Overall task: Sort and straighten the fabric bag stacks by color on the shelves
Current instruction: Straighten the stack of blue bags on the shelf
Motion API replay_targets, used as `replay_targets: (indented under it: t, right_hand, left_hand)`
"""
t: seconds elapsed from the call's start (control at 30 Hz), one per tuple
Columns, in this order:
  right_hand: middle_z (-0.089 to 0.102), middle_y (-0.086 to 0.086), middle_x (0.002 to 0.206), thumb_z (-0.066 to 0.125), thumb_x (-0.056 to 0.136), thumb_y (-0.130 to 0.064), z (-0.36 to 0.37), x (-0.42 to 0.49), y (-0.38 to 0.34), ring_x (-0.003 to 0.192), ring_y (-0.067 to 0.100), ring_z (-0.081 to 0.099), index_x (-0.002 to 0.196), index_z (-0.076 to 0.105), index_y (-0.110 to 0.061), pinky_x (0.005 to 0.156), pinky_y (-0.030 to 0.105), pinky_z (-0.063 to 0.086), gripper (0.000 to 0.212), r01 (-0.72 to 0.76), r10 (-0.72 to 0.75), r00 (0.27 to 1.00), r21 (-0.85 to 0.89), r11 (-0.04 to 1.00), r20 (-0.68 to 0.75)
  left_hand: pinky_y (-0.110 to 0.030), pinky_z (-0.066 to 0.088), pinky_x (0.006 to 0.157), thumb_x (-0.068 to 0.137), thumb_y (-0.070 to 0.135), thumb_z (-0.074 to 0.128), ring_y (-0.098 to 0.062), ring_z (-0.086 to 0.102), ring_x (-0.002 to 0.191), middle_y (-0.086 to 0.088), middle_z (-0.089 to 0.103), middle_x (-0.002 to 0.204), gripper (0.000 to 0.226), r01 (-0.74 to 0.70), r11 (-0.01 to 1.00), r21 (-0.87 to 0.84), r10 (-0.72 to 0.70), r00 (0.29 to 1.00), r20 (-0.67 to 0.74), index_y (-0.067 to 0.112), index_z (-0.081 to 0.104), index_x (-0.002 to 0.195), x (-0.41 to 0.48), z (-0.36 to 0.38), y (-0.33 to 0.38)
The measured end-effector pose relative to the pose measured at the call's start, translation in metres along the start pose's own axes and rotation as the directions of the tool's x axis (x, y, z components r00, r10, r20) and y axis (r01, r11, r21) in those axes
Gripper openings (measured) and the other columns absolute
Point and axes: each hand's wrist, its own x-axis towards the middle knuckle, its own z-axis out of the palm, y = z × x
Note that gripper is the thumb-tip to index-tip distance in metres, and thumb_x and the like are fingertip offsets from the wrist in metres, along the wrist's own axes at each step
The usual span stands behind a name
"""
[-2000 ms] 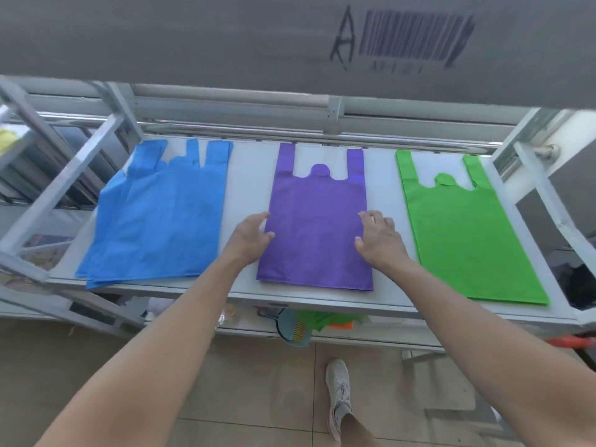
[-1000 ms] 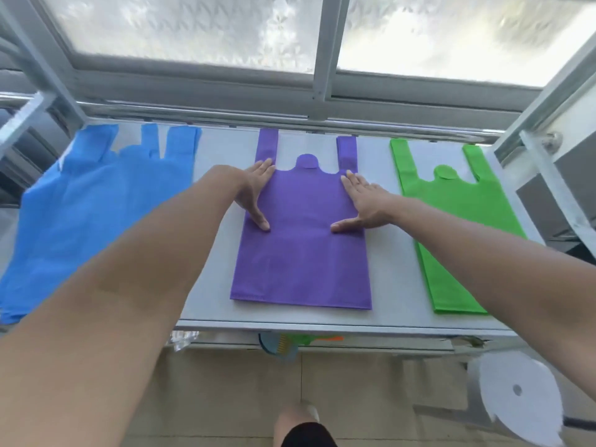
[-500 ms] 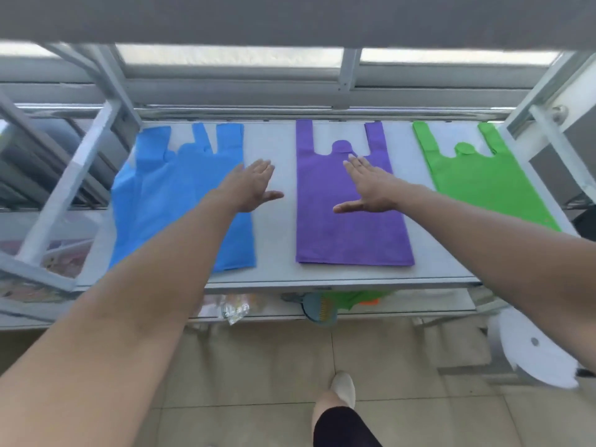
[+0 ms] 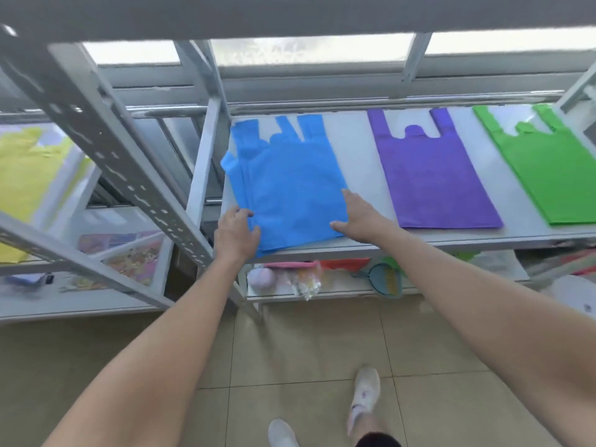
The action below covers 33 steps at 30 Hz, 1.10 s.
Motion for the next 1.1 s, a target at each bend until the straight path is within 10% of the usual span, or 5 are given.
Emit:
replay_targets:
  t: [0.13, 0.33, 0.5, 0.73, 1.1]
  right_hand:
    - [0.039, 0.020, 0.149, 0.064, 0.096, -0.046, 0.018, 0.012, -0.014, 0.137, 0.038, 0.038, 0.151, 0.031, -0.003, 0.109, 0.046, 0.039, 0.077, -0.215, 0.213, 0.972, -0.011, 0.977, -0.094]
    - [0.037, 0.013, 0.141, 0.069, 0.075, -0.080, 0.023, 0.034, -0.016, 0.133, 0.032, 0.037, 0.143, 0.036, -0.004, 0.099, 0.046, 0.046, 0.107, -0.407, 0.388, 0.905, -0.087, 0.909, -0.176]
    - [0.045, 0.013, 0.137, 0.074, 0.076, -0.073, 0.024, 0.038, -0.011, 0.131, 0.031, 0.041, 0.132, 0.048, -0.008, 0.096, 0.043, 0.047, 0.089, -0.295, 0.266, 0.938, -0.106, 0.950, -0.224]
    - [0.060, 0.011, 0.126, 0.079, 0.086, -0.028, 0.025, 0.030, -0.004, 0.116, 0.033, 0.062, 0.127, 0.048, -0.009, 0.094, 0.044, 0.053, 0.055, -0.093, 0.154, 0.968, 0.286, 0.954, -0.198]
    - [0.040, 0.016, 0.156, 0.075, 0.093, -0.025, 0.031, -0.032, 0.049, 0.138, 0.033, 0.048, 0.164, 0.004, -0.018, 0.110, 0.046, 0.042, 0.100, 0.015, 0.065, 0.955, 0.264, 0.964, -0.291]
  left_hand:
    - [-0.046, 0.043, 0.111, 0.087, 0.054, 0.078, -0.029, 0.047, 0.137, -0.008, 0.054, 0.144, 0.075, 0.135, 0.987, -0.092, -0.138, 0.990, -0.019, 0.011, 0.052, 0.143, 0.005, 0.012, -0.003]
    - [-0.039, 0.032, 0.116, 0.073, 0.027, 0.093, -0.035, 0.038, 0.139, -0.016, 0.046, 0.144, 0.092, 0.276, 0.919, -0.281, -0.303, 0.951, -0.058, 0.005, 0.040, 0.145, 0.015, 0.026, 0.018]
    - [-0.039, 0.051, 0.087, 0.080, 0.016, 0.084, -0.037, 0.062, 0.114, -0.010, 0.061, 0.117, 0.069, 0.369, 0.805, -0.465, -0.406, 0.914, 0.022, 0.007, 0.036, 0.130, 0.024, 0.035, 0.031]
    - [-0.034, 0.053, 0.095, 0.082, 0.029, 0.087, -0.025, 0.065, 0.116, -0.004, 0.067, 0.125, 0.060, 0.316, 0.789, -0.526, -0.299, 0.947, 0.120, 0.010, 0.057, 0.130, 0.035, 0.032, 0.036]
    - [-0.035, 0.055, 0.094, 0.071, 0.035, 0.095, -0.021, 0.065, 0.113, 0.002, 0.066, 0.126, 0.076, 0.312, 0.793, -0.523, -0.242, 0.949, 0.200, 0.019, 0.052, 0.132, 0.013, 0.039, 0.053]
